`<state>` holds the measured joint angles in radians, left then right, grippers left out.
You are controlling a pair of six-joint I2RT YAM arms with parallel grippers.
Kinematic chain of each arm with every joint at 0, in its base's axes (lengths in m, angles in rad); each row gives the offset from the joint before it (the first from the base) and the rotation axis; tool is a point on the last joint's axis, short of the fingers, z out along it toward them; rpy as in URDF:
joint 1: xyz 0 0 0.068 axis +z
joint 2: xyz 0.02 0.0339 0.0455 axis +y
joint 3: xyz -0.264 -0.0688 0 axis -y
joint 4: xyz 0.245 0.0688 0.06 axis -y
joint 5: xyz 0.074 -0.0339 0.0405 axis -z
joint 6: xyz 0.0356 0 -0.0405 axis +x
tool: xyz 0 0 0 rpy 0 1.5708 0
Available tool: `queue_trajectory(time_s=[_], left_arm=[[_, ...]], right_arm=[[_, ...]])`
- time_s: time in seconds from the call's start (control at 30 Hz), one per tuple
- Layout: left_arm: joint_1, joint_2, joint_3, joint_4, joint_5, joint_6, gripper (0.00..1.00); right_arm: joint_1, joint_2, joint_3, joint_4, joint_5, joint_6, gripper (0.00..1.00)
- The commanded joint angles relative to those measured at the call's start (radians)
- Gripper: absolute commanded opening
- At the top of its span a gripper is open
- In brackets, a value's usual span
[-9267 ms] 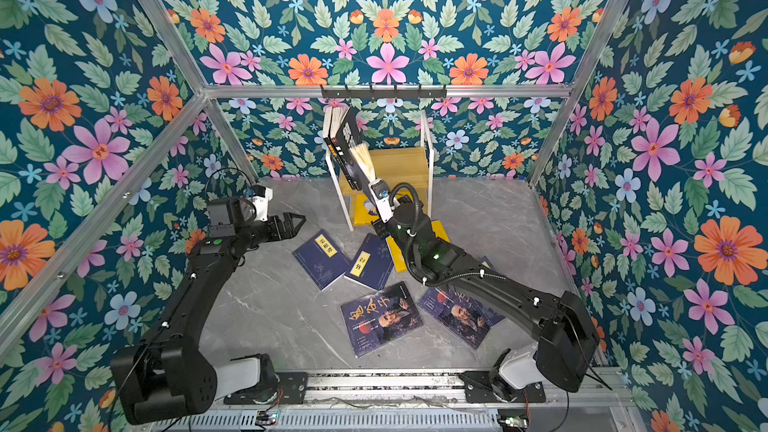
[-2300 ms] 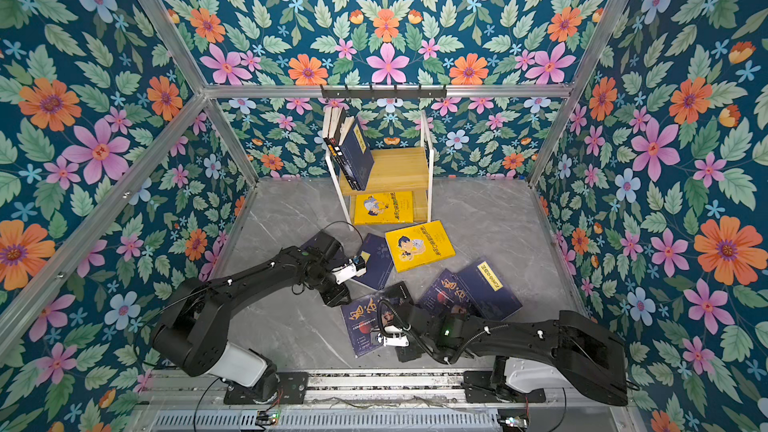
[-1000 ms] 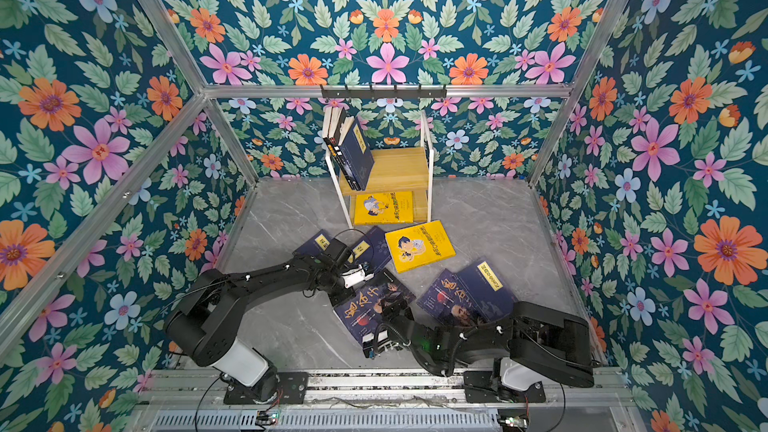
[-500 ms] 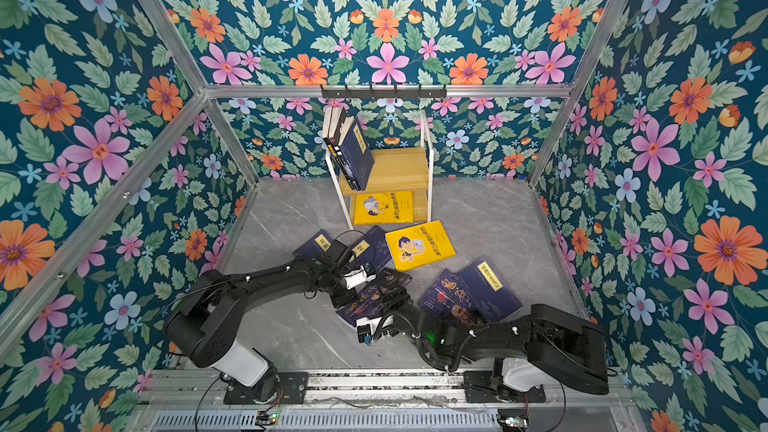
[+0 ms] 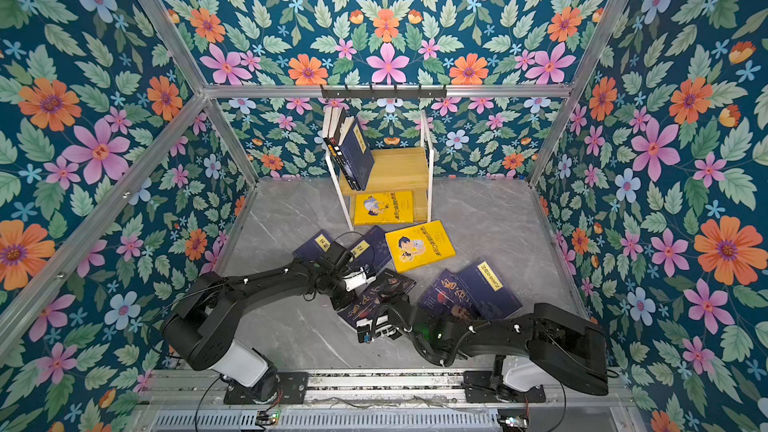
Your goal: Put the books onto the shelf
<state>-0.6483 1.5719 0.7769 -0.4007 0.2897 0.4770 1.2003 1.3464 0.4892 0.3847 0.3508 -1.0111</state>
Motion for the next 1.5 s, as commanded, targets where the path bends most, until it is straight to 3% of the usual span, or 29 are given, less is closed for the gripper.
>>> queue_trajectory(time_s=[0.0, 0.07, 0.17, 0.33, 0.63, 0.77, 0.83, 0.87, 1.1, 1.23, 1.47], left_arm=[[0.005, -0.008, -0.012, -0.137, -0.018, -0.004, 0.0], [0.021, -0.026, -0.004, -0.137, -0.024, -0.013, 0.0], [0.059, -0.079, -0.012, -0.112, -0.016, -0.036, 0.0], [0.173, -0.177, -0.001, -0.087, 0.035, -0.079, 0.29], [0.405, -0.318, 0.07, -0.007, 0.114, -0.242, 0.58], [0.464, -0.337, 0.16, -0.021, 0.216, -0.345, 0.74], [0.48, -0.337, 0.235, -0.049, 0.277, -0.394, 0.97], [0.484, -0.338, 0.265, -0.054, 0.295, -0.416, 1.0], [0.495, -0.292, 0.462, -0.125, 0.42, -0.496, 1.0], [0.495, -0.268, 0.52, -0.133, 0.532, -0.602, 1.0], [0.491, -0.289, 0.411, 0.021, 0.77, -0.844, 1.0]], right_arm=[[-0.008, -0.008, 0.011, -0.053, -0.039, 0.031, 0.42], [-0.01, -0.01, 0.033, -0.103, -0.033, 0.029, 0.31], [-0.013, -0.039, 0.051, -0.142, -0.062, 0.046, 0.23], [-0.025, -0.073, 0.104, -0.257, -0.095, 0.063, 0.01], [-0.09, -0.179, 0.149, -0.307, -0.15, 0.191, 0.0], [-0.138, -0.198, 0.174, -0.3, -0.154, 0.248, 0.0], [-0.148, -0.196, 0.194, -0.286, -0.132, 0.27, 0.0], [-0.154, -0.196, 0.198, -0.276, -0.127, 0.278, 0.0], [-0.176, -0.153, 0.283, -0.231, 0.012, 0.355, 0.0], [-0.174, -0.132, 0.311, -0.203, 0.082, 0.388, 0.0], [-0.156, -0.06, 0.388, -0.194, 0.25, 0.439, 0.0]])
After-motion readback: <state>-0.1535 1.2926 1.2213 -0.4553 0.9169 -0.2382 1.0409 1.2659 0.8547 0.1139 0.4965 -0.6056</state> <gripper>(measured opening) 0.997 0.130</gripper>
